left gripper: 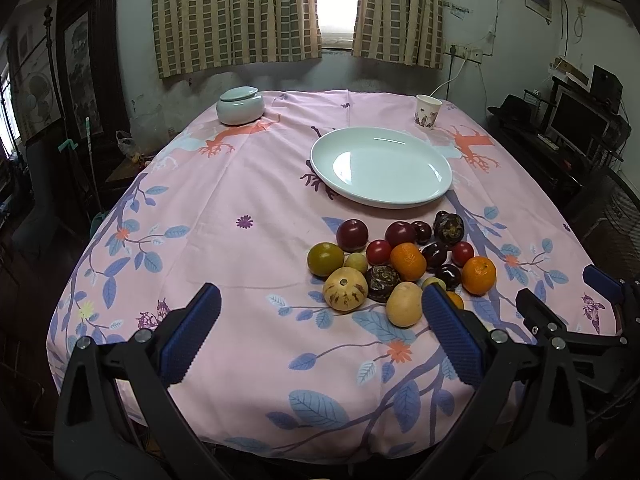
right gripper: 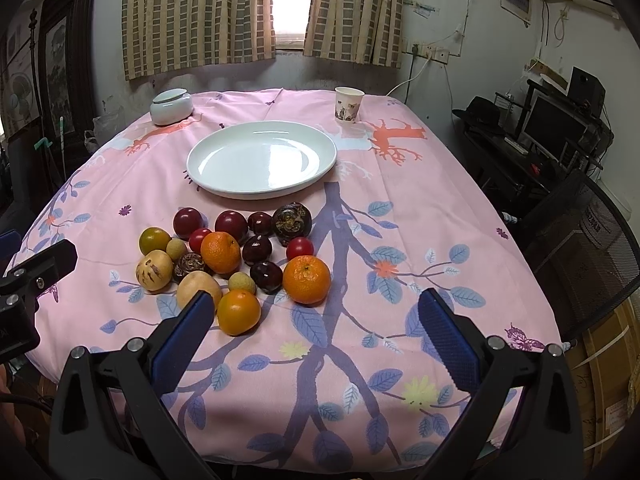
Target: Organize fruits
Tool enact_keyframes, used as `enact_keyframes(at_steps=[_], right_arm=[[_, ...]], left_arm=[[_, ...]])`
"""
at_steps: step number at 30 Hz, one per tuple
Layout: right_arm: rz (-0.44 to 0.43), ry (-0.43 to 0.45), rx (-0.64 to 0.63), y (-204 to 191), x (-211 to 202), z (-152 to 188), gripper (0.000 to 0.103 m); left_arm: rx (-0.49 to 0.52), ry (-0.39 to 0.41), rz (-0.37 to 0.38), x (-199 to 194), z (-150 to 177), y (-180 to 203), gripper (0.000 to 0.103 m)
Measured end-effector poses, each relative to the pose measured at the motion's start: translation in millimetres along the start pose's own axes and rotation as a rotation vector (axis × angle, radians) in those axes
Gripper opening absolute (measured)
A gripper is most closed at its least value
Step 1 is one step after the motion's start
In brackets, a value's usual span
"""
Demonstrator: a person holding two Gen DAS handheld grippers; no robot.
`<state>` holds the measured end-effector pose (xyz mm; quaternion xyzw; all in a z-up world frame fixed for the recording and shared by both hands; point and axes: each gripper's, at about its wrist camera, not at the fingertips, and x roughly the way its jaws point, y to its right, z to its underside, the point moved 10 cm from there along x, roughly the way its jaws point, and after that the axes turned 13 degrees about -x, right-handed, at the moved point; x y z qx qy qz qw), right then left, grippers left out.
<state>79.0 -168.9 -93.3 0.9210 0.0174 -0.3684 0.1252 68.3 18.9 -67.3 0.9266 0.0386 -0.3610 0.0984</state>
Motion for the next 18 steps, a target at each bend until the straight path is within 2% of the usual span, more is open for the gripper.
enact_keyframes(at_steps=[18], right_arm=[[-0.027,-0.001,-0.004,-8.4,5.6,2.7,0.102]], left_arm=[[0.002,-0.006,-0.001,2.5,2.9,-2.9,0.101]])
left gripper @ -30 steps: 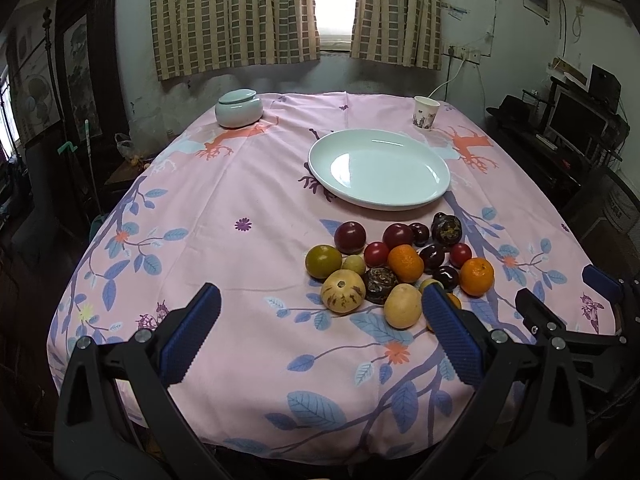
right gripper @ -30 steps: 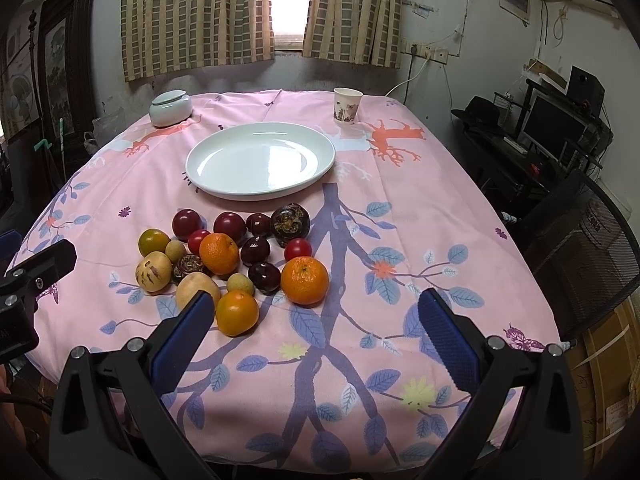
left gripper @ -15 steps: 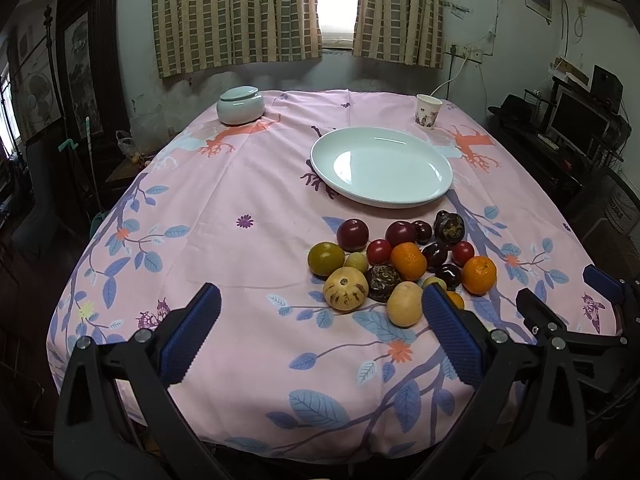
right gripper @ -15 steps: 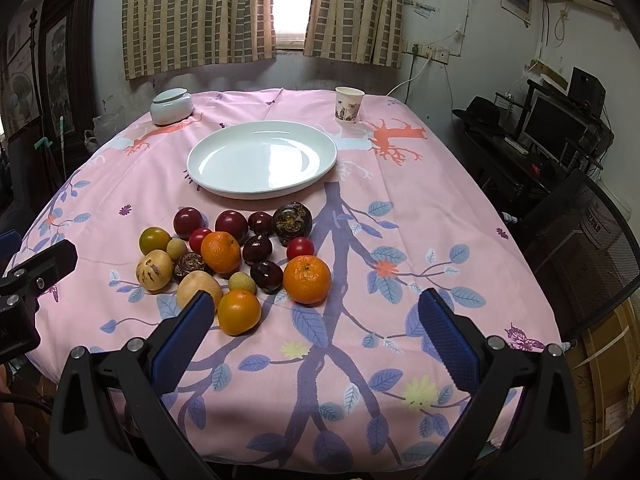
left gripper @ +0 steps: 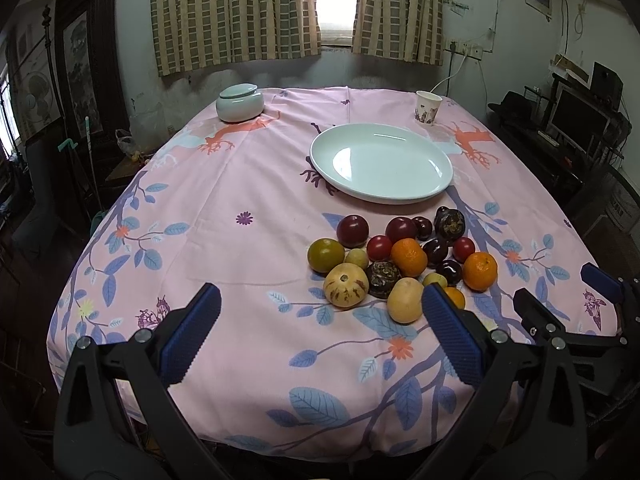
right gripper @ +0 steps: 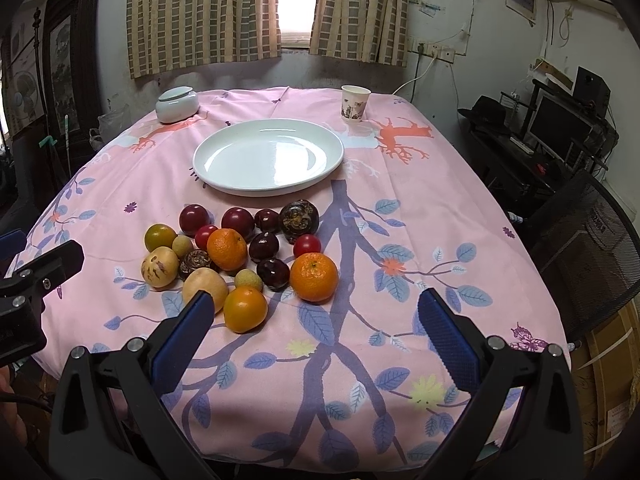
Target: Organize fruits
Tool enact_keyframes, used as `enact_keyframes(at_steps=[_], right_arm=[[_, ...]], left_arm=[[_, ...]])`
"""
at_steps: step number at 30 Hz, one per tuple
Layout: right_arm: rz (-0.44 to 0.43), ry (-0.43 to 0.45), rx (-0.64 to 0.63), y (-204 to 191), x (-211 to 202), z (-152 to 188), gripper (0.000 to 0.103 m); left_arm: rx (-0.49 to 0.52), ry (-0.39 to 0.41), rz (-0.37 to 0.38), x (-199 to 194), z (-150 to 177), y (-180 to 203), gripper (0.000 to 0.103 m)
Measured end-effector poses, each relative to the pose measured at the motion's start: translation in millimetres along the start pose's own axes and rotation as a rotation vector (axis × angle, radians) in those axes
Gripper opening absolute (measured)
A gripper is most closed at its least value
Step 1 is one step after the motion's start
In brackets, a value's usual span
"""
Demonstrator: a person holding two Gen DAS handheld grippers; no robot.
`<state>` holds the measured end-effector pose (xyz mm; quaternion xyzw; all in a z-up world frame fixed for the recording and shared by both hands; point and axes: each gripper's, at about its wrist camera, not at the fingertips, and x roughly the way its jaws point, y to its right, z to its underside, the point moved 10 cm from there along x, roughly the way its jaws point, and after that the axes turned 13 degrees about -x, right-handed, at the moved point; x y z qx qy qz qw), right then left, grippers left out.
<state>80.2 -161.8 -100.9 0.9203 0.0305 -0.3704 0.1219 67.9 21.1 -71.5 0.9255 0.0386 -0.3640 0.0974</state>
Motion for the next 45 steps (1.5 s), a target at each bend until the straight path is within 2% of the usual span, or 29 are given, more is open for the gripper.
enact_keyframes(at_steps=[8,12,17,20,25,28,35,36,37,39,41,45], right_arm=[[-0.071,0.022,0.026,13.4,8.6,0.5,0.102],[-0.088,0.024,-0.019,19.8,25.5,-0.8,0.102],[-0.123,-0.061,-0.061,18.9,66.9,2.8,0.078],[-0.172,-0.110,-0.063,13.1,86.7,10.2,0.068],[-0.220,-0.149,-0.055,6.6,110.9,16.1,0.060],[-0.274,-0.136,-0.035,0.3,117.2,13.9,0.047],[-0.308,-0.112,-0.029,-3.6,100.3,15.7,0.046],[-0.307,-0.112,-0.027,-3.4,98.8,16.1,0.046],[-0.311,-0.112,-0.021,-3.3,96.8,17.6,0.046],[-0.319,-0.115,-0.014,-2.6,95.2,18.9,0.046],[-0.320,-0.115,-0.012,-2.7,93.8,19.4,0.046],[-0.323,-0.114,-0.022,-3.4,93.2,18.2,0.046]], left_arm=[[0.023,-0.007,0.015,0.4,11.2,0.6,0.101],[0.027,-0.043,0.022,4.6,20.3,-1.7,0.101],[0.020,-0.094,0.031,24.8,28.8,-4.0,0.101],[0.030,-0.123,0.019,40.7,33.4,-3.3,0.101],[0.007,-0.165,0.015,65.5,35.6,-6.6,0.101],[0.013,-0.178,0.016,76.4,36.5,-5.0,0.101],[0.009,-0.198,0.021,98.5,35.6,-4.0,0.100],[0.004,-0.199,0.026,101.8,34.3,-4.1,0.096],[-0.003,-0.207,0.032,105.7,34.1,-3.9,0.087],[-0.009,-0.249,0.045,116.3,38.0,-1.9,0.078],[-0.009,-0.281,0.051,125.5,43.3,-0.4,0.077],[0.001,-0.277,0.062,136.4,44.2,4.5,0.069]])
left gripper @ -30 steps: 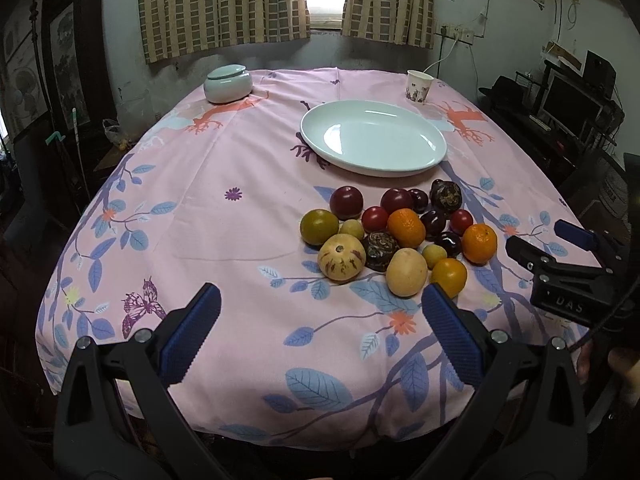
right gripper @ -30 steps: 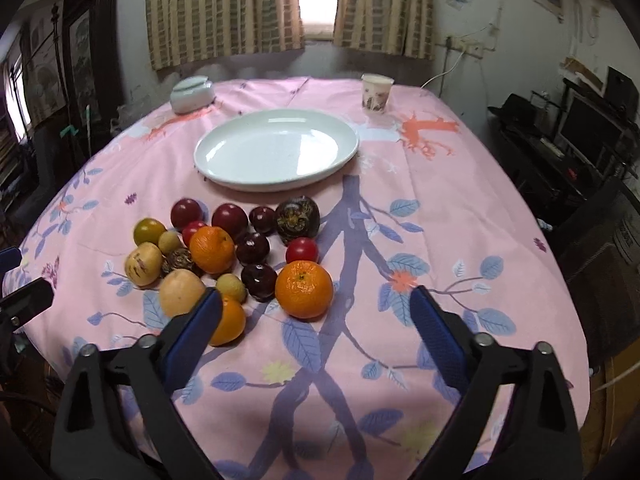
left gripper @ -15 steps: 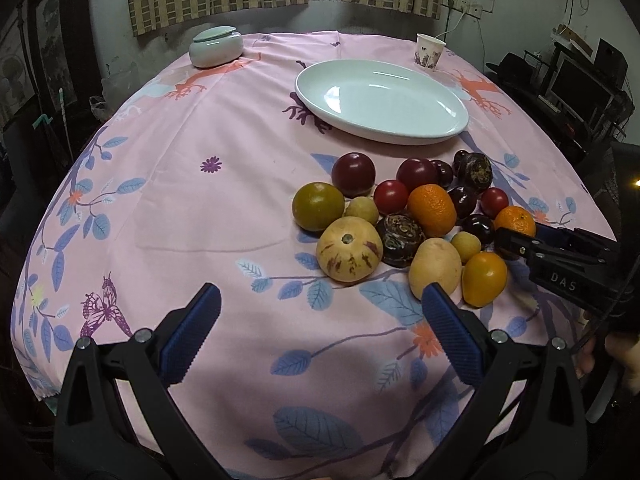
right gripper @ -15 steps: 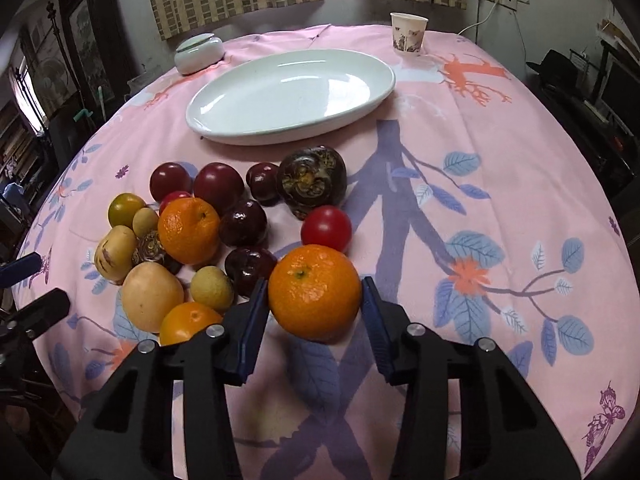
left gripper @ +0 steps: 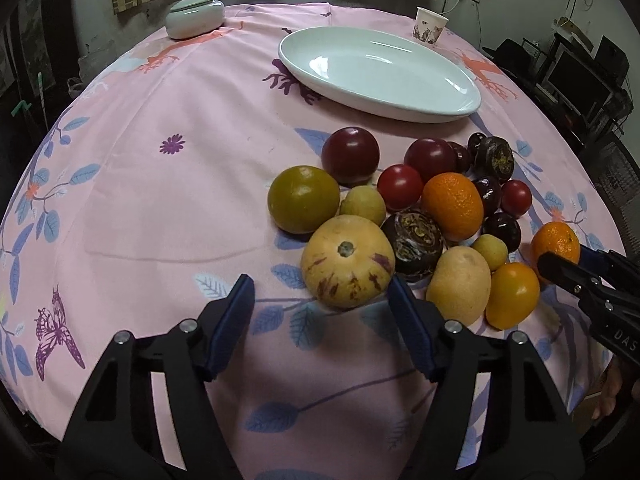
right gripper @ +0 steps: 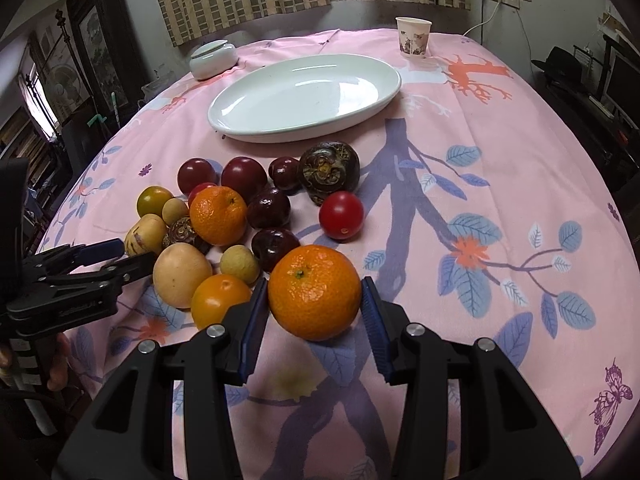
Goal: Organize fruits
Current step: 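Grasp the striped pale melon-pear with the left tool while the right tool grasps an orange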
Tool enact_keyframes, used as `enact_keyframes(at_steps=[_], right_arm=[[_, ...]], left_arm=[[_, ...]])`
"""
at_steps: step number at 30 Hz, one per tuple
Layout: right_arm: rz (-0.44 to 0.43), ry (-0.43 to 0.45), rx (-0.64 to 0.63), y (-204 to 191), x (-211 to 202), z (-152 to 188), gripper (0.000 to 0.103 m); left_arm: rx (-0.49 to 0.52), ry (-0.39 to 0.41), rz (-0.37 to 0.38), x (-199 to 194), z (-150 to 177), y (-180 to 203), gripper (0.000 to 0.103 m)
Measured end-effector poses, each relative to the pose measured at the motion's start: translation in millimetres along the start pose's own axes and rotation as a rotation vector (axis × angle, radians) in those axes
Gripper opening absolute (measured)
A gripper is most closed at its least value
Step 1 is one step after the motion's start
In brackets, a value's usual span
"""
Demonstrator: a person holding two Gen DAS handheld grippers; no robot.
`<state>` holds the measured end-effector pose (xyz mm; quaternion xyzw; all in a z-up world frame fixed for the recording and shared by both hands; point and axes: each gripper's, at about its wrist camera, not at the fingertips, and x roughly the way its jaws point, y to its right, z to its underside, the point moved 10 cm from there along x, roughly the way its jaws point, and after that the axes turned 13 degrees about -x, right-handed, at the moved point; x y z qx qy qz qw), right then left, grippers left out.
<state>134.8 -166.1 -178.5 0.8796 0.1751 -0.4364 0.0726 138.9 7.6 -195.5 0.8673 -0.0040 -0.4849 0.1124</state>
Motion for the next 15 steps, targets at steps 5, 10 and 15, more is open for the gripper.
enact_keyframes(at_steps=[5,10,15], right_arm=[[0.001,-0.007,0.000,-1.0,2.6,0.8,0.046],[0.003,0.000,-0.001,-1.5,4.4,0.4,0.046],[0.011,0.018,-0.004,-3.3,-3.8,-4.8,0.046]], left_arm=[[0.002,-0.001,0.050,4.6,-4.5,8.7,0.053],[0.001,0.021,0.074,4.2,-7.5,12.3,0.045],[-0.021,0.045,0.091,-10.6,-9.8,11.8,0.044]])
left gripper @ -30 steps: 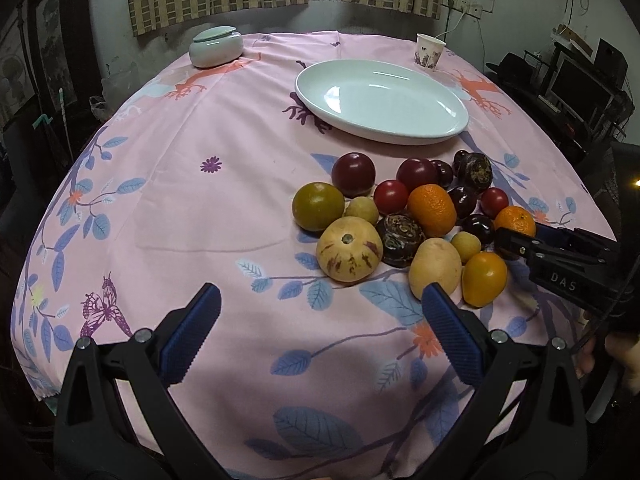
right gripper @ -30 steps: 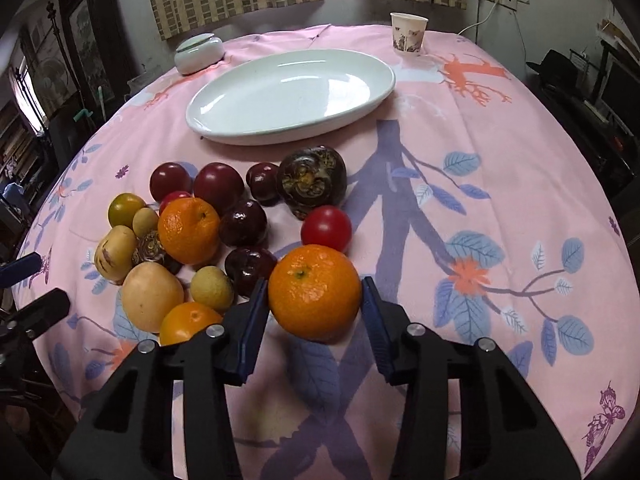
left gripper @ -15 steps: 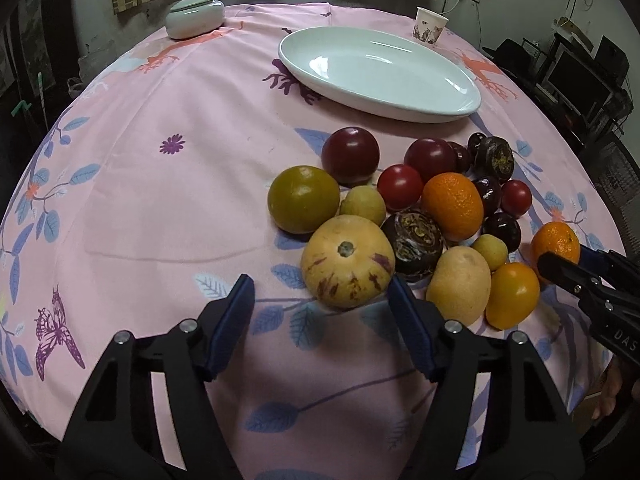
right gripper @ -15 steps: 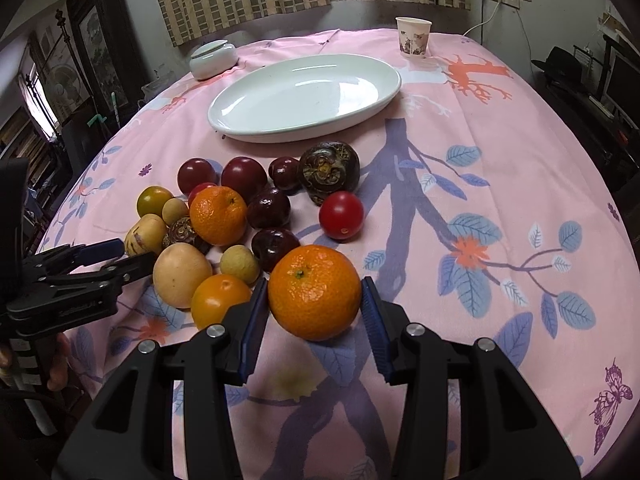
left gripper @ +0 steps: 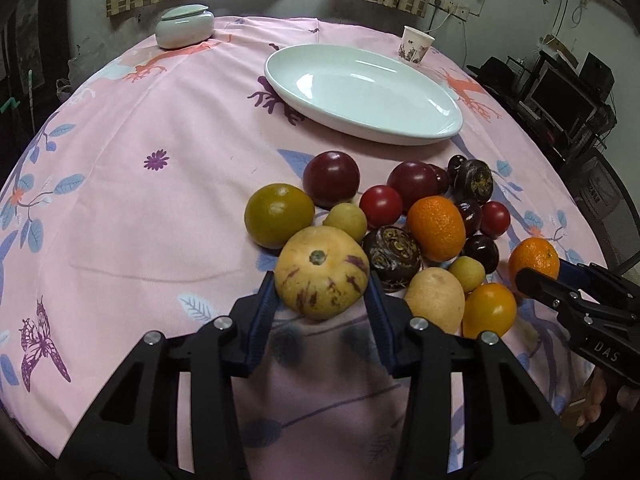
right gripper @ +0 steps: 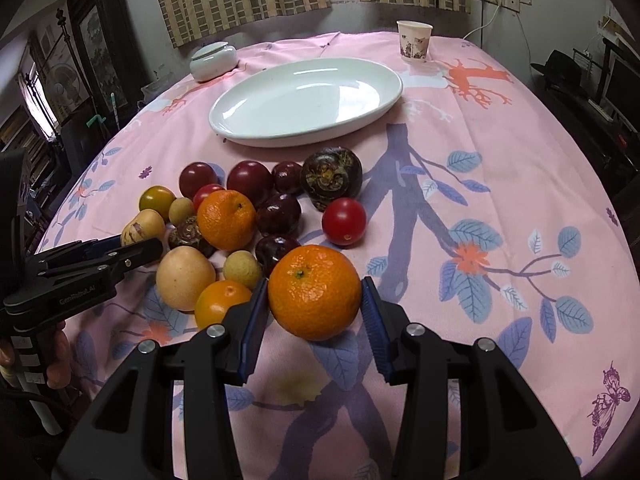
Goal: Organize fruits
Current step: 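Grasp the striped pale melon-pear with the left tool while the right tool grasps an orange, then place the melon-pear on the white plate with the left tool while the right tool places the orange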
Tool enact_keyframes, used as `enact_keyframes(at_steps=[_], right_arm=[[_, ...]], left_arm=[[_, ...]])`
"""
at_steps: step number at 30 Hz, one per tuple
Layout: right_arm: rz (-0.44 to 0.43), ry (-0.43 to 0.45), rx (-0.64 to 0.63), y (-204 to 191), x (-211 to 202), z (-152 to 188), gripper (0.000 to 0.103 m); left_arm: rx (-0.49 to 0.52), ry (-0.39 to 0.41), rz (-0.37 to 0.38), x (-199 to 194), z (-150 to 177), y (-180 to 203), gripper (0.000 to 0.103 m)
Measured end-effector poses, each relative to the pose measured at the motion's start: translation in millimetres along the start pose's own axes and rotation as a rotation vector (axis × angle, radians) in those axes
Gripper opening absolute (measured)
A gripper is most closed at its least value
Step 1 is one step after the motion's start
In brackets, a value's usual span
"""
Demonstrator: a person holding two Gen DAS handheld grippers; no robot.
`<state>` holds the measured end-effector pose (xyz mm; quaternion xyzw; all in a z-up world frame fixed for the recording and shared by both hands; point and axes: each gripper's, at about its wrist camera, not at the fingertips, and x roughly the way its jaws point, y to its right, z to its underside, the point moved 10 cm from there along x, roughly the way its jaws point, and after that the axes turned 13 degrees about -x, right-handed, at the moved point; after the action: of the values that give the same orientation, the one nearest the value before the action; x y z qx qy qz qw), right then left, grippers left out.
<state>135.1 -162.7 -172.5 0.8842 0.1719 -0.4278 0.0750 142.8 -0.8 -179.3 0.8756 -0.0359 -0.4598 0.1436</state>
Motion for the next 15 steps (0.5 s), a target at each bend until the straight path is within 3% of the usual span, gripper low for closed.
enact_keyframes(at_steps=[9,15], right_arm=[[-0.043,0.069,-0.043,-21.2,-26.5,-24.9,0.046],[0.008,0.130,-0.129,-10.5,-44.6,-88.3,0.046]], left_arm=[[0.059,0.077,0.024,-51.6,-21.6,24.2,0.045],[0.129,0.167,-0.013,-67.7,-96.7,49.4,0.045]])
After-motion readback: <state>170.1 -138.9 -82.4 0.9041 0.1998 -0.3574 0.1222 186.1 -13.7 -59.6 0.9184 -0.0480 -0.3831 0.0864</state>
